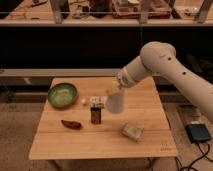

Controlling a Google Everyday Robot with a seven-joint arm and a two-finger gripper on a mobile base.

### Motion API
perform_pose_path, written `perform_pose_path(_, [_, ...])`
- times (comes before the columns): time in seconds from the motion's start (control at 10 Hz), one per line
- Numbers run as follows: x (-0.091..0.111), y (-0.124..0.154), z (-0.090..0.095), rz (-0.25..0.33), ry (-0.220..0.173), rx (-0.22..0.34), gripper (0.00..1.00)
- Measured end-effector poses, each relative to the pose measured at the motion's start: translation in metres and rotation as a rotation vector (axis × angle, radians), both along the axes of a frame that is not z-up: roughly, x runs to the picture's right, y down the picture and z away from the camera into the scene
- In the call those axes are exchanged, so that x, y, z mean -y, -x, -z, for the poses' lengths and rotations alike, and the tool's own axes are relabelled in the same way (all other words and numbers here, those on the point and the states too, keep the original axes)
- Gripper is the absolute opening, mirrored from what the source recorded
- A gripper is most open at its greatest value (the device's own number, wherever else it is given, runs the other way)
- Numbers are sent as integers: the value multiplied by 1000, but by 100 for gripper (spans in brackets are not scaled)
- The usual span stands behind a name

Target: Place the ceramic cup over the eraser

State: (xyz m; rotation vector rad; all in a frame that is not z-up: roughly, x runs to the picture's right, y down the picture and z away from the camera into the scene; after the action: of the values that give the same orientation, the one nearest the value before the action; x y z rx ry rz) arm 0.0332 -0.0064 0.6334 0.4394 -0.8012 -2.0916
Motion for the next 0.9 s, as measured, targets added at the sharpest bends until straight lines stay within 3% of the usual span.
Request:
perform_pose_path(0.3, [2,3,-2,-15,-1,13,15])
perform_pose_path(0.7, [50,83,-8,-130,-35,209,15])
perform_pose_path(0.8, [59,102,-7,-130,-53,249,15])
perform_pose_path(0.9, [59,117,-10,-92,-73,263,15])
